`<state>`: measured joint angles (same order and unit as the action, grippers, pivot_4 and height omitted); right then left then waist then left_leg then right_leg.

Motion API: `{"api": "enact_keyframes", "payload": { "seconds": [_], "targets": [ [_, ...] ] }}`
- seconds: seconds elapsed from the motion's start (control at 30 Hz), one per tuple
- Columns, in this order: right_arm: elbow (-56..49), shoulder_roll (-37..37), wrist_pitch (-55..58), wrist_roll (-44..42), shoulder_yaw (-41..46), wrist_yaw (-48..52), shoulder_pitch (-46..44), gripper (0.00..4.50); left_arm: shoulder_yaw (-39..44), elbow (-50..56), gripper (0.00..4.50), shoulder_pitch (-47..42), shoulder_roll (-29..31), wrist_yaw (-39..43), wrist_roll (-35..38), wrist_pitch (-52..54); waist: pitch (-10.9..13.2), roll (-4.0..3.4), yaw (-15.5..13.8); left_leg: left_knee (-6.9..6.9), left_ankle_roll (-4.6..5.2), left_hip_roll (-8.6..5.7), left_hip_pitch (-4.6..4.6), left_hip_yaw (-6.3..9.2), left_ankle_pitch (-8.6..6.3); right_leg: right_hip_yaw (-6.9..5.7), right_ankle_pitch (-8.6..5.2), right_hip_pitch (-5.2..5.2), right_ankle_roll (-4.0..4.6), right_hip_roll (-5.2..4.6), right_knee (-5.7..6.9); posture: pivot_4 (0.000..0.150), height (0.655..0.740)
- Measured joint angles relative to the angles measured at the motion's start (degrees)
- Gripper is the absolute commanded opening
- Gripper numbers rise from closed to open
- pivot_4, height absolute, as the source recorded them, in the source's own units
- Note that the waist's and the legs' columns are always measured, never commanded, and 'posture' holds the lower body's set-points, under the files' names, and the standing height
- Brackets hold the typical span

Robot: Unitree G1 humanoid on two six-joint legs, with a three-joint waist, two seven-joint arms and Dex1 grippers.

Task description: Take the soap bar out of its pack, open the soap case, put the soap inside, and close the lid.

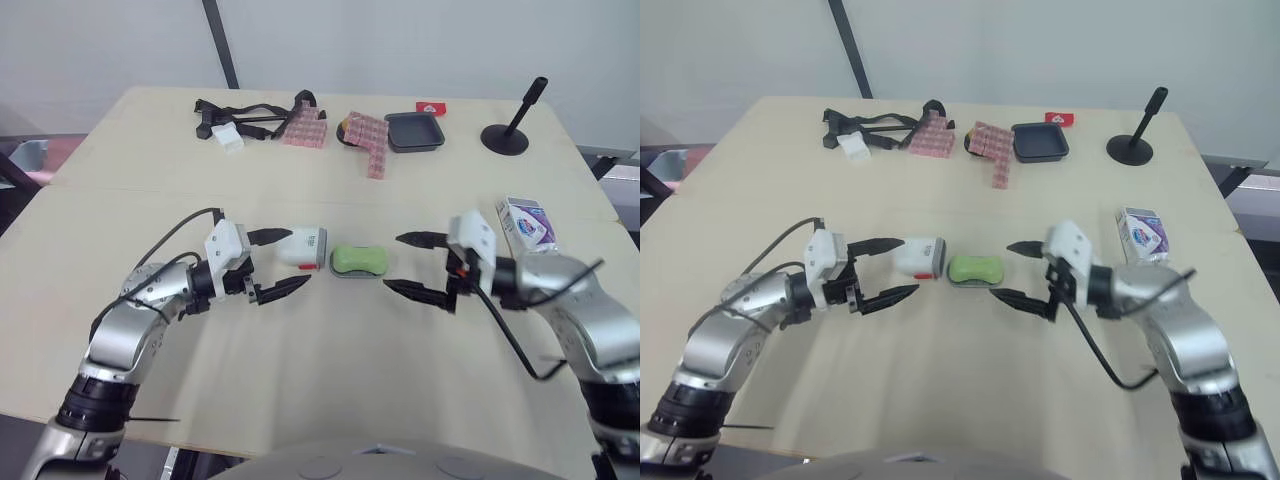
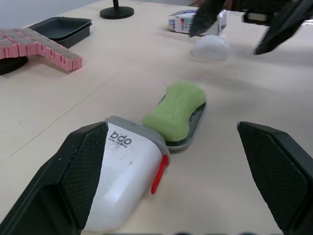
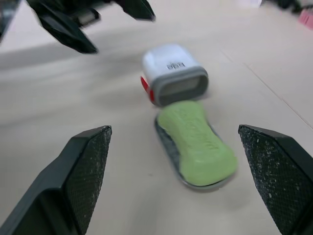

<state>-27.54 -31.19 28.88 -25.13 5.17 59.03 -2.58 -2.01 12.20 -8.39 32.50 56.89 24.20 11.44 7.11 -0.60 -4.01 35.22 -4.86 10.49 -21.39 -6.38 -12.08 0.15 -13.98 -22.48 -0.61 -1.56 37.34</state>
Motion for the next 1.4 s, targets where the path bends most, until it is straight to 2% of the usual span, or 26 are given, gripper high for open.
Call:
{"api": "enact_keyframes", "payload": {
  "seconds": [0.23, 0.37, 0.47, 0.6, 0.77, 0.93, 1.17, 1.4],
  "targets": [
    [1.66, 3.40, -18.44, -0.95, 6.53, 2.88, 20.06, 4.46, -1.43, -8.74, 4.50, -6.44, 1.25, 5.39, -2.09, -3.70, -0.08, 0.13, -0.12, 0.00, 0.40, -0.02, -0.03, -0.09, -0.21, 0.02, -0.01, -0.03, 0.00, -0.11, -0.07, 0.150, 0.7400],
    [5.18, 3.66, -25.60, -0.70, 7.36, 3.93, 25.06, 4.46, -1.73, -12.92, 4.50, -10.18, 1.36, 7.51, -3.78, -5.98, -0.11, 0.17, 0.75, 0.04, 0.58, -0.04, 0.00, -0.19, -0.27, 0.08, -0.02, -0.03, 0.03, -0.16, -0.06, 0.150, 0.7400],
    [6.93, 3.78, -29.33, -0.70, 7.62, 3.70, 25.78, 4.46, -2.87, -16.17, 4.50, -13.17, 1.37, 9.87, -4.90, -7.76, -0.11, 0.17, 1.24, 0.03, 0.60, -0.04, 0.03, -0.20, -0.26, 0.08, -0.15, -0.03, 0.25, -0.16, -0.02, 0.150, 0.7400],
    [7.10, 3.80, -31.67, -0.70, 7.49, 3.10, 26.56, 4.46, -3.97, -21.17, 4.50, -16.87, 1.83, 13.76, -6.88, -10.80, -0.11, 0.18, 1.13, 0.02, 0.64, -0.04, -0.01, -0.19, -0.26, 0.05, -0.02, -0.04, 0.02, -0.16, -0.05, 0.150, 0.7400],
    [7.80, 3.80, -33.36, -0.66, 6.41, 2.51, 26.99, 4.46, -7.03, -31.83, 4.50, -25.78, 4.13, 20.93, -11.00, -16.41, -0.12, 0.20, 0.95, 0.02, 0.68, -0.08, 0.00, -0.20, -0.26, 0.03, -0.02, -0.03, 0.02, -0.22, -0.06, 0.150, 0.7400],
    [8.73, 3.71, -33.76, -0.08, 4.73, 1.22, 24.30, 4.46, -10.93, -42.75, 4.50, -33.79, 2.77, 26.92, -15.12, -19.95, -0.12, 0.20, 1.01, 0.01, 0.72, -0.11, -0.03, -0.26, -0.27, 0.03, -0.02, -0.05, 0.02, -0.27, -0.04, 0.150, 0.7400],
    [9.18, 3.52, -34.29, 0.74, 4.30, 0.32, 23.48, 4.46, -13.07, -47.18, 4.50, -36.13, 0.12, 29.65, -17.14, -20.98, -0.11, 0.22, 0.73, 0.02, 0.76, -0.11, -0.08, -0.30, -0.28, -0.01, -0.01, -0.05, 0.02, -0.31, -0.05, 0.150, 0.7400],
    [9.23, 3.57, -34.85, 1.05, 3.69, -0.40, 24.11, 4.46, -13.80, -50.94, 4.50, -36.89, -1.80, 28.48, -20.02, -23.56, -0.11, 0.23, 0.74, 0.02, 0.76, -0.11, -0.08, -0.31, -0.29, -0.01, -0.01, -0.04, 0.01, -0.31, -0.05, 0.150, 0.7400]
  ]
}}
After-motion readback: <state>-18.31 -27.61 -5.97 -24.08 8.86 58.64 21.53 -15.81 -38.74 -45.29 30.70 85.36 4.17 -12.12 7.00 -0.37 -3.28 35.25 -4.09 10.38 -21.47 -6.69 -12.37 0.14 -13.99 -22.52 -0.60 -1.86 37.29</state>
